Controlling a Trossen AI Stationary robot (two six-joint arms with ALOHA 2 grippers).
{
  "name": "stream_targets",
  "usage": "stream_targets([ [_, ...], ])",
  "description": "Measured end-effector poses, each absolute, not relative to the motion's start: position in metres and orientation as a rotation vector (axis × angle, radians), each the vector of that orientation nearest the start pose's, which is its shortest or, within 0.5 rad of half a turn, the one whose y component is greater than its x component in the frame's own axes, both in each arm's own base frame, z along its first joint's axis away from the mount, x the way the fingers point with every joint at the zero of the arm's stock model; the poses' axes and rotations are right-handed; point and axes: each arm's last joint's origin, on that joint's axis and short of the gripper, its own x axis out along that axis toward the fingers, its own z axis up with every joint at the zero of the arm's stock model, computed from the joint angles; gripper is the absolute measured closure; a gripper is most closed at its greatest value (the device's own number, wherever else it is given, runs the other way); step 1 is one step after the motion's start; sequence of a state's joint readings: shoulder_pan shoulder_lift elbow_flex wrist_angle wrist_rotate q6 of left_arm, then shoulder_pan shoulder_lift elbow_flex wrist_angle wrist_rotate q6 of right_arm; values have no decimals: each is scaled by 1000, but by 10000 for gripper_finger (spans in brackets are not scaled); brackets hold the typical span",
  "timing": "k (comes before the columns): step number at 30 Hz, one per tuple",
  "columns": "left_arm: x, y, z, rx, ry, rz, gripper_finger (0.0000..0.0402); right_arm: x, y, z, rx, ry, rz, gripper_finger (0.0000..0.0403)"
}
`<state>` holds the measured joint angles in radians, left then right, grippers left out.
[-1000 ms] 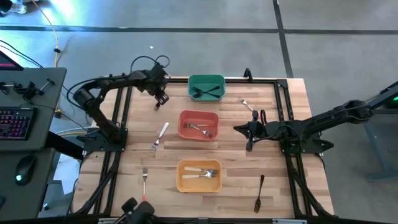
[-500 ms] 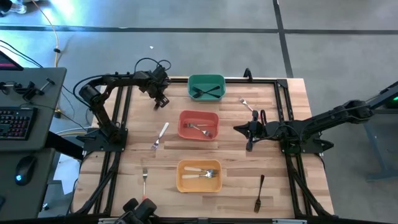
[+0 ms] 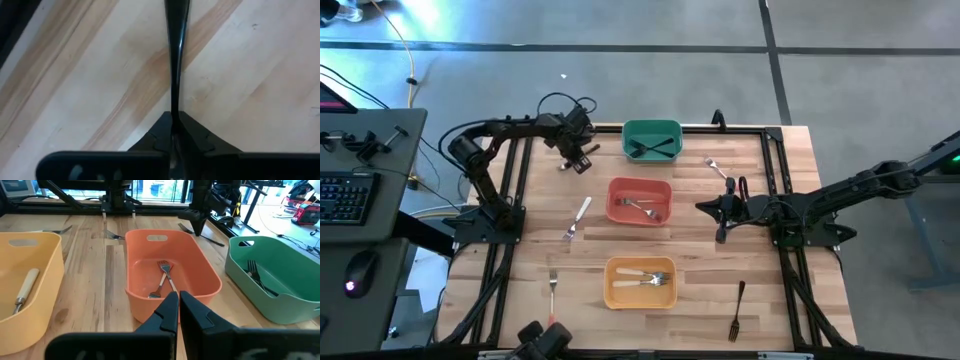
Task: Sort silverware by color (type)
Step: Put the black fork into the green bin
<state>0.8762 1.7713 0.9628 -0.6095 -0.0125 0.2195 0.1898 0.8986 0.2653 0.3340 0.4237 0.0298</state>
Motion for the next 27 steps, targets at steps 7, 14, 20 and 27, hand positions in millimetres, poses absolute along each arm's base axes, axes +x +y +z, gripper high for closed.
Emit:
stream_targets([
  [7,193,223,172,-331,1286,636,398,178,22,186,-61,282,-236,403],
  [14,198,206,243,-291,1025,650,400,178,22,186,-61,282,-237,403],
  [20,232,185,290,-197,843,565,401,178,22,186,-61,282,-236,403],
  [27,294,182,305,-30,745,437,401,178,22,186,-61,282,-237,403],
])
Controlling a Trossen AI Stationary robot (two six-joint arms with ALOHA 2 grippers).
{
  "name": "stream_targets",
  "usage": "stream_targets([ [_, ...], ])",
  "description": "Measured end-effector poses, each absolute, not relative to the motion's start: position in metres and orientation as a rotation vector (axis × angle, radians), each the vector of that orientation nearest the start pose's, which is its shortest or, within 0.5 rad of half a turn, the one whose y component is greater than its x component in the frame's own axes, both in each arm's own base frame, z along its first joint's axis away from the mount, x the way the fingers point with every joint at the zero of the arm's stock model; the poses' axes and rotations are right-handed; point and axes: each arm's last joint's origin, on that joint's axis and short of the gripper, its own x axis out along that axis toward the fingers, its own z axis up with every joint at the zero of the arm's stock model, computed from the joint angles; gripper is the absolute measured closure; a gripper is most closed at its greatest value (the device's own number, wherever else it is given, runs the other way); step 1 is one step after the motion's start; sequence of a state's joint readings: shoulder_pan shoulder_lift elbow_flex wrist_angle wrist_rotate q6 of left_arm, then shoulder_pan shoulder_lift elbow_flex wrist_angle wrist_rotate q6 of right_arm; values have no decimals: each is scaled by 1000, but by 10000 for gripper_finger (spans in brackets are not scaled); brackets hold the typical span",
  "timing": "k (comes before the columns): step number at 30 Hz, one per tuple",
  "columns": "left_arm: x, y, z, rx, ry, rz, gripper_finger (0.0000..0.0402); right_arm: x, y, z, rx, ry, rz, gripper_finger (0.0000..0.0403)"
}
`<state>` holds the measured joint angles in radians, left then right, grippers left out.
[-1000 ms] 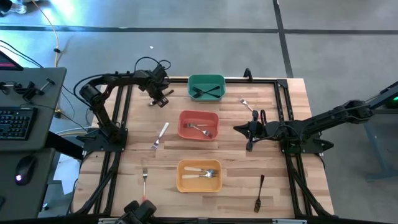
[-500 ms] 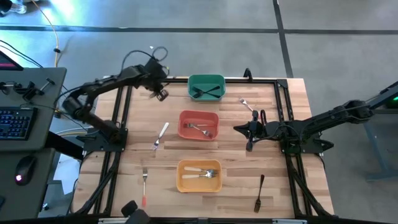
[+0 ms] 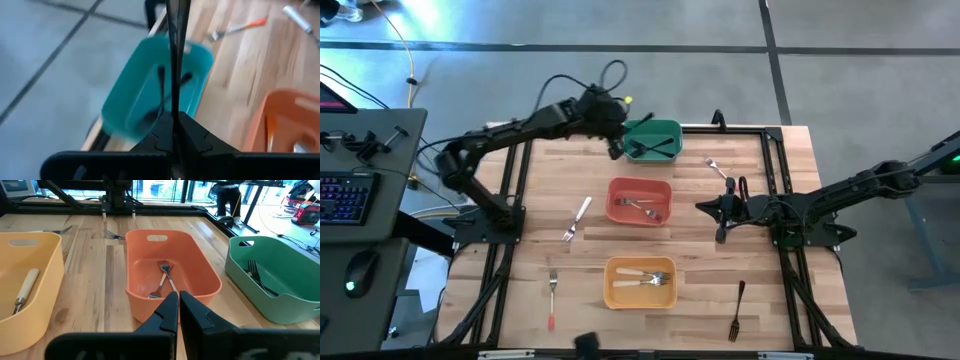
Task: Sort silverware by color (type)
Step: Put the black fork into the green bin
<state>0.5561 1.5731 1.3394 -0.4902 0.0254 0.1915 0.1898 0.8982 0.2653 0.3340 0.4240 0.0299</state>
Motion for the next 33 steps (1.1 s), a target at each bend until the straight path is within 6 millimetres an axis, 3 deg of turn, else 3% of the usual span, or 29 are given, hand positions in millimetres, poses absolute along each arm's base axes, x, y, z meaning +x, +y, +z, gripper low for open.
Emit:
stream_targets([
  [7,352,197,273,36,828,356,401,178,22,186,-61,282,-236,403],
  [13,382,211,238,47,893,314,401,178,22,186,-61,283,-236,403],
  [21,392,225,206,26,941,272,401,177,22,185,-62,286,-237,403],
  [33,392,237,177,-26,998,281,398,177,22,184,-65,297,-237,403],
])
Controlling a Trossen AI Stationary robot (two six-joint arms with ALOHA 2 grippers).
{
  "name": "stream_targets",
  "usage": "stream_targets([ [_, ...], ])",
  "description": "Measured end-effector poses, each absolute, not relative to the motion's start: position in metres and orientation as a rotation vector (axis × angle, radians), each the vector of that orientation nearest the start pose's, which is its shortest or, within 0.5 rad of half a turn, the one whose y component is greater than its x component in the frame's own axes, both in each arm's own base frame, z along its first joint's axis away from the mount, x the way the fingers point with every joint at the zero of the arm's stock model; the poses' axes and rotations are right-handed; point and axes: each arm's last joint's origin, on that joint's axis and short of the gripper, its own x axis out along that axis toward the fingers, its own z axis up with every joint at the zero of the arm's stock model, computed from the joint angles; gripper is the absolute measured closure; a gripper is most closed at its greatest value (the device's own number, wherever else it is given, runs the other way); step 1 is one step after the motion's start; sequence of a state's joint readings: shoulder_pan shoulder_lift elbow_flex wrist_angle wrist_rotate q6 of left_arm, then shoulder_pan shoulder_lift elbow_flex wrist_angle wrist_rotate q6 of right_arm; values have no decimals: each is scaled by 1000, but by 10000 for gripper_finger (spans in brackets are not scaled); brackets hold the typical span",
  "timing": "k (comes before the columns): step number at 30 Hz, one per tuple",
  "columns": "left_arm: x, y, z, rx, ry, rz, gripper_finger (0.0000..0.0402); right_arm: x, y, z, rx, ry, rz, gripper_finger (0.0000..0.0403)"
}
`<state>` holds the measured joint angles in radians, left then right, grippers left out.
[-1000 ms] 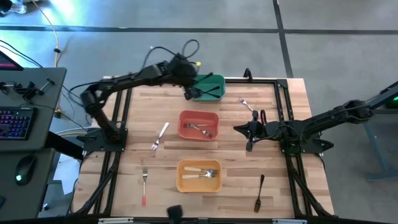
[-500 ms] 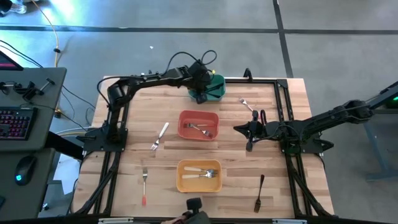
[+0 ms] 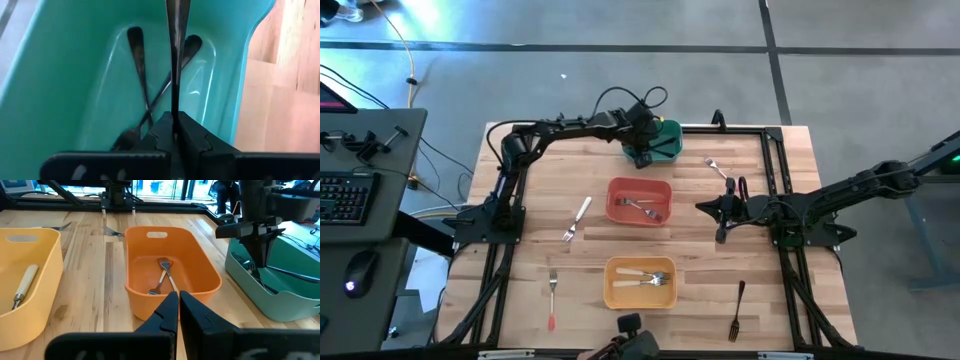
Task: Sort silverware by color (type)
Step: Put the black fork into the green bin, then put the white fork into the yellow bin
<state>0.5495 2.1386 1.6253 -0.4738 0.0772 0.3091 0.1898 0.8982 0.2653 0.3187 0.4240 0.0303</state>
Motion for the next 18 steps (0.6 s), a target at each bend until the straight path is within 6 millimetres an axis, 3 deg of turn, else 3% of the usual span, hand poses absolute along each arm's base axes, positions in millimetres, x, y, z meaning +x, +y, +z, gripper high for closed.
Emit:
stream_targets([
  [8,388,233,185,-9,1033,298,362,176,22,182,-72,320,-236,403],
  [18,371,218,212,60,1056,342,391,175,21,178,-57,359,-243,403],
])
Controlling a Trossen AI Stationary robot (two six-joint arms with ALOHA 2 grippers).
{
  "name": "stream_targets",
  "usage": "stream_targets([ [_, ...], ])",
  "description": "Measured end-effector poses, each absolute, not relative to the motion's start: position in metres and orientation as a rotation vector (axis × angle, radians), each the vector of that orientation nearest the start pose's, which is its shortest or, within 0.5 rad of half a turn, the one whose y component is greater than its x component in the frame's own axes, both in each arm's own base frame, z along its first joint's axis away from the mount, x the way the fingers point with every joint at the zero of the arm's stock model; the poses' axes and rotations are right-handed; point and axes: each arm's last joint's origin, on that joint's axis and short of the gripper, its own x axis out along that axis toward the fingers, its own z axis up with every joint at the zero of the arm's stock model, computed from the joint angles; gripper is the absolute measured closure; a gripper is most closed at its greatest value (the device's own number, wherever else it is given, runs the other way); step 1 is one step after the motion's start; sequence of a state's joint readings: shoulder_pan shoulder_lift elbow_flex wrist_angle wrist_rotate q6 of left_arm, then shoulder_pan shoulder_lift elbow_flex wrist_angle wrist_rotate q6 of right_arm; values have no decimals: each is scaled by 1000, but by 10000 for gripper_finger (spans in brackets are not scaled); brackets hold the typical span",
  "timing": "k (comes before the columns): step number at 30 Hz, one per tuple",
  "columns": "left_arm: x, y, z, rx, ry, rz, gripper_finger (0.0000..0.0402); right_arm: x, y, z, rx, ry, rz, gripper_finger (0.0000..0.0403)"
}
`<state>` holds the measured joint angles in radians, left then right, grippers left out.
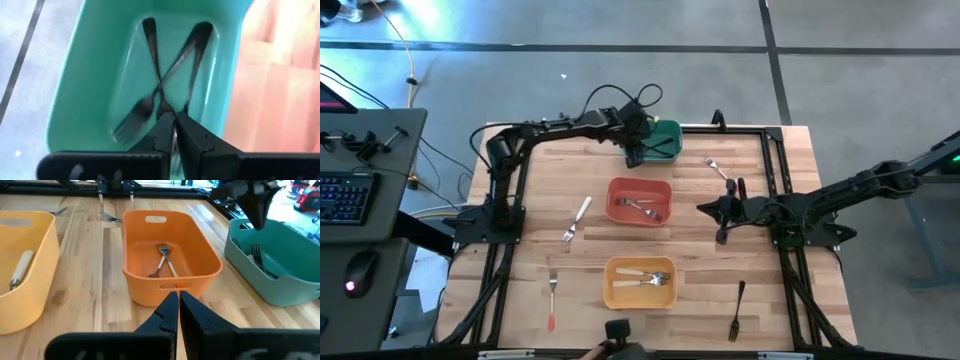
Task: Sort silverware by color (type)
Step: Put the white fork into the yellow bin
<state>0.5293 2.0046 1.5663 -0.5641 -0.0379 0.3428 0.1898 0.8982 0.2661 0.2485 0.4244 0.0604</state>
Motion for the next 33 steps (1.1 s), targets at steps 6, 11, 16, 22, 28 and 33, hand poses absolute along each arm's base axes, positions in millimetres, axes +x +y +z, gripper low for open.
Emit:
stream_targets([
  [6,343,200,218,74,927,323,401,174,21,176,-32,413,-252,390],
  [11,308,170,224,81,698,246,401,175,21,193,-12,591,-283,353],
  [16,272,136,228,87,507,254,401,172,21,219,12,734,-323,313],
  [22,236,99,221,92,335,226,401,177,23,221,15,968,-337,280],
  [28,212,82,207,58,241,222,401,192,27,201,-95,1242,-322,272],
  [33,198,77,192,33,247,232,401,197,23,174,-107,1459,-285,272],
])
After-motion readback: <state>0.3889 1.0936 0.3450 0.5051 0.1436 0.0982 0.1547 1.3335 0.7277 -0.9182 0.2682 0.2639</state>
